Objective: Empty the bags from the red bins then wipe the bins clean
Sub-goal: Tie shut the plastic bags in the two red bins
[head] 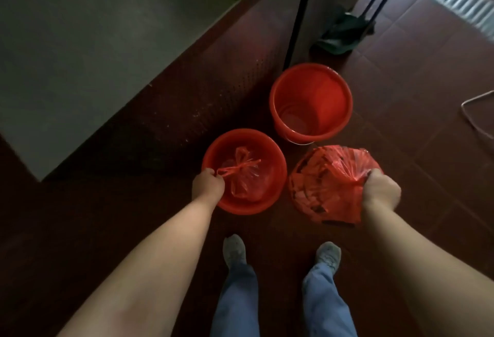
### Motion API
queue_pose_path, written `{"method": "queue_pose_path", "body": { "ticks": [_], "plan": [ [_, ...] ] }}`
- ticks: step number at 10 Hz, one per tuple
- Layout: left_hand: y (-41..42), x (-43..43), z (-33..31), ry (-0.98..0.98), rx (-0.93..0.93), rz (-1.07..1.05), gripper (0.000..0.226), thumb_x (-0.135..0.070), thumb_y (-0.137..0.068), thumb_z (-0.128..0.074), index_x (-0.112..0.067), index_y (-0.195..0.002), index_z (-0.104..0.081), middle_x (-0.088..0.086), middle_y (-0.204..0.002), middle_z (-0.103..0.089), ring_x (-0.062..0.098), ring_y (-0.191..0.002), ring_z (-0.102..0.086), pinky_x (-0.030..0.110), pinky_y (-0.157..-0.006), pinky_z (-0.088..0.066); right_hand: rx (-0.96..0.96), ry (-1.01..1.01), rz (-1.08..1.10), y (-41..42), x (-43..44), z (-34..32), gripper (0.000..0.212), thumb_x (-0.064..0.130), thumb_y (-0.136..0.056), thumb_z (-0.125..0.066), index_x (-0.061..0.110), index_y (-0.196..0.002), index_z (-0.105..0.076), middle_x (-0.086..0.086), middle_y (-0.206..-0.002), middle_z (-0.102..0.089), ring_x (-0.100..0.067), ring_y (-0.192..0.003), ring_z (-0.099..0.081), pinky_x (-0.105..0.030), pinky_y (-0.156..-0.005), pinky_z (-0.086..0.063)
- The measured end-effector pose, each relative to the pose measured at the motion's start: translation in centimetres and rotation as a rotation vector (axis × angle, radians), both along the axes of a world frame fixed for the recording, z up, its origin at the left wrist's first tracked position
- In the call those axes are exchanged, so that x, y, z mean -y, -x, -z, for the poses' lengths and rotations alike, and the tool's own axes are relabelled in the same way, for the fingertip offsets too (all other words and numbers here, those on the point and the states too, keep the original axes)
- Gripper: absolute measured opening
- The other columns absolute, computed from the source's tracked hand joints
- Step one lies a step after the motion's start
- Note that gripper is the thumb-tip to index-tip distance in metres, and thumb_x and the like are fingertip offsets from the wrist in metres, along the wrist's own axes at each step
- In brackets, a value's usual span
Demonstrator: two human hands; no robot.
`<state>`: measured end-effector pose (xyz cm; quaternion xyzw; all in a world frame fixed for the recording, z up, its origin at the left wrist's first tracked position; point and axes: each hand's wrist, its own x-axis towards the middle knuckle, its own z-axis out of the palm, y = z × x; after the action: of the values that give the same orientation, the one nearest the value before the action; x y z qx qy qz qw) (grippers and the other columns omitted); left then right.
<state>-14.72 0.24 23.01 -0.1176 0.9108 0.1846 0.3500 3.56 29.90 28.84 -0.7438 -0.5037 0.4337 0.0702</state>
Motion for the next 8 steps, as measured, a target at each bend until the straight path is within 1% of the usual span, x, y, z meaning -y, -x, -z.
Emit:
{"method": "queue_pose_path", "body": {
  "ticks": [1, 2, 3, 4, 5, 6, 7, 8],
  "plan": [
    [1.0, 0.8, 4.3, -0.002, 0.019, -0.002, 0.04, -0.027, -0.098, -0.054, -0.015, -0.137, -0.057, 0.012, -0.136, -0.06, 0.031, -0.126, -0.056, 0.037, -0.105, -0.045, 0.017, 0.031, 0.004, -0.7, 1.2, 4.2, 0.023, 0.029, -0.096, -0.053, 0.026, -0.073, -0.049, 0.006, -0.07, -0.05, -0.01, -0.058, -0.046, -0.024, -0.055, -0.04],
    [1.4, 1.4, 10.4, -0.003, 0.053, -0.062, 0.045, -0.032, -0.098, -0.057, -0.02, -0.142, -0.052, 0.01, -0.138, -0.058, 0.029, -0.125, -0.057, 0.038, -0.104, -0.047, 0.037, 0.024, -0.014, -1.3, 2.7, 10.0, 0.019, 0.035, -0.09, -0.054, 0.027, -0.073, -0.052, 0.006, -0.069, -0.053, -0.011, -0.059, -0.048, -0.027, -0.058, -0.042],
    [1.8, 1.2, 13.9, -0.009, 0.058, -0.106, 0.049, -0.034, -0.098, -0.059, -0.02, -0.144, -0.049, 0.01, -0.141, -0.056, 0.029, -0.128, -0.055, 0.037, -0.105, -0.045, 0.027, 0.034, -0.017, -1.9, 3.4, 14.0, 0.017, 0.037, -0.086, -0.055, 0.027, -0.073, -0.054, 0.006, -0.068, -0.054, -0.014, -0.062, -0.05, -0.031, -0.064, -0.045],
    [2.7, 0.6, 17.5, -0.091, -0.02, -0.255, 0.048, -0.031, -0.096, -0.064, -0.02, -0.141, -0.053, 0.006, -0.133, -0.062, 0.026, -0.122, -0.059, 0.039, -0.105, -0.047, 0.03, 0.035, 0.003, -2.8, 3.5, 18.3, 0.015, 0.034, -0.084, -0.056, 0.026, -0.072, -0.056, 0.005, -0.067, -0.055, -0.016, -0.062, -0.051, -0.032, -0.064, -0.045],
    [3.3, -0.5, 19.4, -0.198, -0.087, -0.36, 0.038, -0.025, -0.093, -0.066, -0.022, -0.131, -0.06, 0.003, -0.115, -0.071, 0.021, -0.105, -0.068, 0.041, -0.098, -0.054, 0.034, 0.04, 0.026, -3.3, 3.5, 20.0, 0.014, 0.032, -0.084, -0.055, 0.025, -0.071, -0.055, 0.006, -0.066, -0.054, -0.014, -0.06, -0.05, -0.03, -0.061, -0.044],
    [3.5, -2.2, 20.6, -0.29, -0.104, -0.396, 0.021, -0.024, -0.093, -0.065, -0.024, -0.114, -0.064, 0.007, -0.094, -0.074, 0.02, -0.084, -0.073, 0.04, -0.086, -0.06, 0.023, 0.063, 0.021, -3.6, 3.5, 21.1, 0.015, 0.029, -0.086, -0.055, 0.025, -0.071, -0.055, 0.006, -0.066, -0.054, -0.012, -0.058, -0.049, -0.027, -0.058, -0.043],
    [3.0, -4.4, 19.6, -0.317, -0.076, -0.343, 0.023, -0.027, -0.094, -0.063, -0.024, -0.116, -0.064, 0.003, -0.102, -0.073, 0.021, -0.095, -0.071, 0.036, -0.09, -0.056, 0.006, 0.076, 0.031, -3.5, 3.3, 21.2, 0.017, 0.026, -0.088, -0.055, 0.025, -0.072, -0.055, 0.006, -0.067, -0.054, -0.011, -0.057, -0.049, -0.026, -0.058, -0.043],
    [2.4, -5.8, 19.8, -0.319, -0.112, 0.031, 0.045, -0.026, -0.094, -0.063, -0.025, -0.139, -0.055, -0.006, -0.121, -0.066, 0.018, -0.118, -0.059, 0.035, -0.104, -0.047, 0.007, 0.085, 0.02, -3.4, 2.9, 21.3, 0.018, 0.026, -0.09, -0.053, 0.023, -0.073, -0.056, 0.005, -0.068, -0.055, -0.011, -0.058, -0.05, -0.027, -0.06, -0.043]
  ]
}}
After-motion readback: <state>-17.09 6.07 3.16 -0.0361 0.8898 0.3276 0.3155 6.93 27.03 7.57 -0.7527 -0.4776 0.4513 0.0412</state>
